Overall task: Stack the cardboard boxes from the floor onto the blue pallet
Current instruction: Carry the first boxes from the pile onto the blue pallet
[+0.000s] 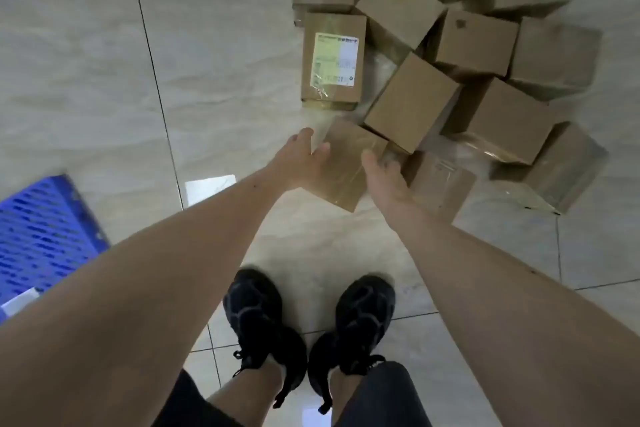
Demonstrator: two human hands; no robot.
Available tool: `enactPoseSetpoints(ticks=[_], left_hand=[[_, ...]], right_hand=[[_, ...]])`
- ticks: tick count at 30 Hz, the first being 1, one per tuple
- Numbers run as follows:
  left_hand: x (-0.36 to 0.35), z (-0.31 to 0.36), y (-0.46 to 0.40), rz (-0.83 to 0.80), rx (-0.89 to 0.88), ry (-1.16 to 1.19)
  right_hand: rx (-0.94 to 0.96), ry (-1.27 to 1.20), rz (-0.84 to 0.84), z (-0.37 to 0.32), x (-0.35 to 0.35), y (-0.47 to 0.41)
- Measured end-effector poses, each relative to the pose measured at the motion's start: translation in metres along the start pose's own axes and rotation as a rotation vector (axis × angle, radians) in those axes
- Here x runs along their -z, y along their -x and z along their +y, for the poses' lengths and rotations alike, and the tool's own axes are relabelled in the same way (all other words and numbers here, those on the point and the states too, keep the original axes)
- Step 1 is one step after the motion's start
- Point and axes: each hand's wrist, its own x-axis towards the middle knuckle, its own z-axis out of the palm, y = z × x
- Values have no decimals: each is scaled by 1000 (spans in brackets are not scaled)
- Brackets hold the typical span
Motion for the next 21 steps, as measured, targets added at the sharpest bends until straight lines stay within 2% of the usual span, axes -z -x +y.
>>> enactPoseSetpoints(ticks=[4,8,14,21], left_hand=[[-21,-12,-12,-50,53,12],[-32,-17,-15,-90,58,85],[-25,-15,14,-51,69,104],[27,8,87,98,92,201]], right_hand=[[-80,-30,-6,9,-20,-28],[-39,-65,8,13,-28,-30],[18,-50,12,5,-23,-1],[150,1,19,-36,-8,88]])
